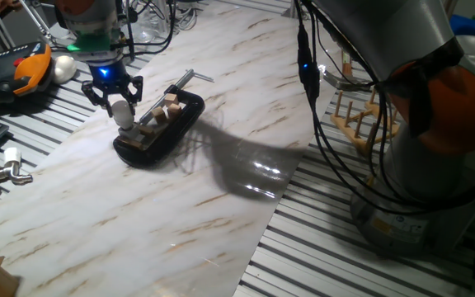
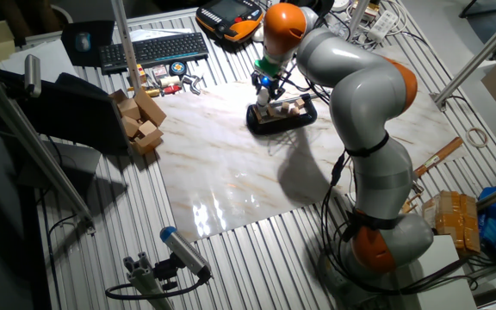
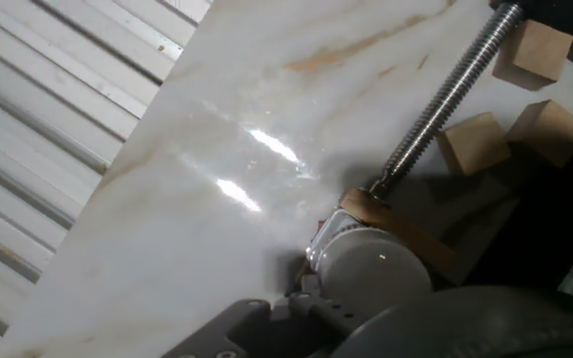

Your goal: Install the light bulb by rotating it

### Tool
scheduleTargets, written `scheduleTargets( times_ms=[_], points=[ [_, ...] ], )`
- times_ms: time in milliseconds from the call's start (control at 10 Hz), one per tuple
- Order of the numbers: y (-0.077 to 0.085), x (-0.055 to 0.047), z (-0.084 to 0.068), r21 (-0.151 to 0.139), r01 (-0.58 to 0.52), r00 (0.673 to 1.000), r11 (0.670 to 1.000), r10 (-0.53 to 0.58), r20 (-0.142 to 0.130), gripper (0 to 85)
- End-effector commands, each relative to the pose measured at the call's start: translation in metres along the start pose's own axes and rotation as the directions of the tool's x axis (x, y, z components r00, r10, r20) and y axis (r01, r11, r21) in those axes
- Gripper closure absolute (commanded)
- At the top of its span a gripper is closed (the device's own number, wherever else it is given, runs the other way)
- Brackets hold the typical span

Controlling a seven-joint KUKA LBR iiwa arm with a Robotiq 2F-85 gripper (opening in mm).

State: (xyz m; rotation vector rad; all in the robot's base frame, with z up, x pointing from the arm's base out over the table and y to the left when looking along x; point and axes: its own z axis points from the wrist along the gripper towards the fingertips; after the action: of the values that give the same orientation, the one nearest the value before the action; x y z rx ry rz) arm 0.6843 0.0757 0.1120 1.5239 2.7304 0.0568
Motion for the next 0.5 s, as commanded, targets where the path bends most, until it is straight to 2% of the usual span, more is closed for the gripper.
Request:
scheduleTargets(
  times_ms=[0,200,400],
  points=[
    [0.0000,-0.0002,-0.0002,-0.001,-0.031,1.000,1.000,0.031,0.001,85.0],
    [0.0001,-0.0001,0.0004,-0.004,-0.098,0.995,0.995,0.098,-0.003,85.0],
    [0.0000,-0.0001,0.0001,-0.019,-0.163,0.986,0.986,0.163,0.016,85.0]
  ],
)
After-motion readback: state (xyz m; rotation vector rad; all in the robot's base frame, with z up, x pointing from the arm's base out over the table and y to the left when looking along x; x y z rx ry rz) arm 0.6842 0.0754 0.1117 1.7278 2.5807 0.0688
